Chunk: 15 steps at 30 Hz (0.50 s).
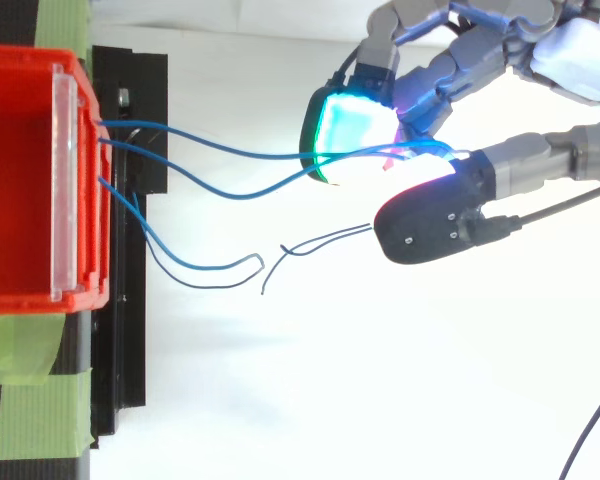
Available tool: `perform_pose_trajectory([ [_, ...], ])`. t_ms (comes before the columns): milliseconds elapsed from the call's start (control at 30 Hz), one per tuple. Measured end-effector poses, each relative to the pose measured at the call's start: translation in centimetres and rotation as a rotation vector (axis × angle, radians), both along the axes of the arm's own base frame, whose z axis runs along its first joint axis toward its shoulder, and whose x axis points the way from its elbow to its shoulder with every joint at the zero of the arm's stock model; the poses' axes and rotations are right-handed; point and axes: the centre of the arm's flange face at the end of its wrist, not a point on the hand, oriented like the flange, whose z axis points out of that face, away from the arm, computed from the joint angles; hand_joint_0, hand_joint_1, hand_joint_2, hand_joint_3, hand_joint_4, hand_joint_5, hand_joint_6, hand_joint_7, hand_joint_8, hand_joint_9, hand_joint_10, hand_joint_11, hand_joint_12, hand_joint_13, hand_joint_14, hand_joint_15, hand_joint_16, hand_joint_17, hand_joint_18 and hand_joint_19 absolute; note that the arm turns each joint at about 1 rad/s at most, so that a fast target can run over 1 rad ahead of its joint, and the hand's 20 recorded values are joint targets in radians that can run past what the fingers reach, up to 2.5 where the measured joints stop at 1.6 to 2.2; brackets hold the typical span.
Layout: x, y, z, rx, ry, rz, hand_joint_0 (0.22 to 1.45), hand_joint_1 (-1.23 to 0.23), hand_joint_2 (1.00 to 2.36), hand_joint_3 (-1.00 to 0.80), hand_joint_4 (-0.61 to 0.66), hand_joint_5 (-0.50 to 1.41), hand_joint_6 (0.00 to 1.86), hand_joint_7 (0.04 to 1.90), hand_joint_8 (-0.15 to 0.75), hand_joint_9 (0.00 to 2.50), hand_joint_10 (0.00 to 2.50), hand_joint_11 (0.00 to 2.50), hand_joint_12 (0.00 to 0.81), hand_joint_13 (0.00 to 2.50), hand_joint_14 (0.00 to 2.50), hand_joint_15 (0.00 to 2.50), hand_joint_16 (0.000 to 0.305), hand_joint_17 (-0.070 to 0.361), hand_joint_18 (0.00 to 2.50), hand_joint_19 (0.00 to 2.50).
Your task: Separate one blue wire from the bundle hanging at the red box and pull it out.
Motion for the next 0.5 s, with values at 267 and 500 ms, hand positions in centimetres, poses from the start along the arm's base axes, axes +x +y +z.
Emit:
perform_pose_trajectory([
  [267, 0.0, 0.0, 0.01, 0.0, 0.0, 0.0, 0.57, -0.68, 1.0, -0.47, 0.13, -0.21, 0.9, 0.87, 0.336, 0.86, 0.01, 1.37, 0.419, 0.89, 0.42, 1.51, 0.051, 0.114, 0.76, 0.73],
  [500, 0.01, 0.0, 0.06, 0.0, 0.0, 0.0, 0.62, -0.67, 1.01, -0.39, 0.11, -0.2, 0.9, 0.88, 0.335, 0.87, 0.01, 1.34, 0.411, 0.89, 0.41, 1.5, 0.049, 0.111, 0.75, 0.73],
])
